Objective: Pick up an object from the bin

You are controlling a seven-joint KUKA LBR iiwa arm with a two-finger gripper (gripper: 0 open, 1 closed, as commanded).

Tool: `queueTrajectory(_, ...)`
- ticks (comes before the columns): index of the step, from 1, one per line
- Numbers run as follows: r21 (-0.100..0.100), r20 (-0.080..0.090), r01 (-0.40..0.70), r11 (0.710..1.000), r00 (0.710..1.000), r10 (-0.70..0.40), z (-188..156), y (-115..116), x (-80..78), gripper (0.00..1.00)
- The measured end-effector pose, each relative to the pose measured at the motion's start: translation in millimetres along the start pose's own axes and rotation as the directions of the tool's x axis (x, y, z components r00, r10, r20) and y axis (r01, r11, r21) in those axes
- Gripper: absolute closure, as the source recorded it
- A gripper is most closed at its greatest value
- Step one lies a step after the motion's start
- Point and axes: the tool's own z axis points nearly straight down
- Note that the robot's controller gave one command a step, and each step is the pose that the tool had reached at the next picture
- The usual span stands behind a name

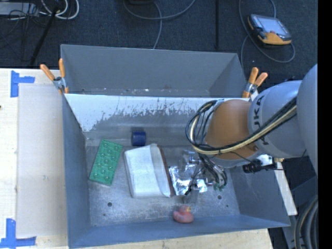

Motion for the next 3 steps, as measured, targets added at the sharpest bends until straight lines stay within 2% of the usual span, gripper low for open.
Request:
queueTrajectory(1, 0.000, 0.000, 0.000, 1.000, 1.000, 0.000, -1.5, 0.1, -0.7, 1.00)
queueTrajectory(2, 0.000, 0.008, 0.000, 1.000, 1.000, 0.000, -93.6, 0.4, -3.0, 1.00)
queueTrajectory(3, 0.000, 0.002, 0.000, 1.000, 1.000, 0.000, -106.2, 0.3, -3.8, 1.00)
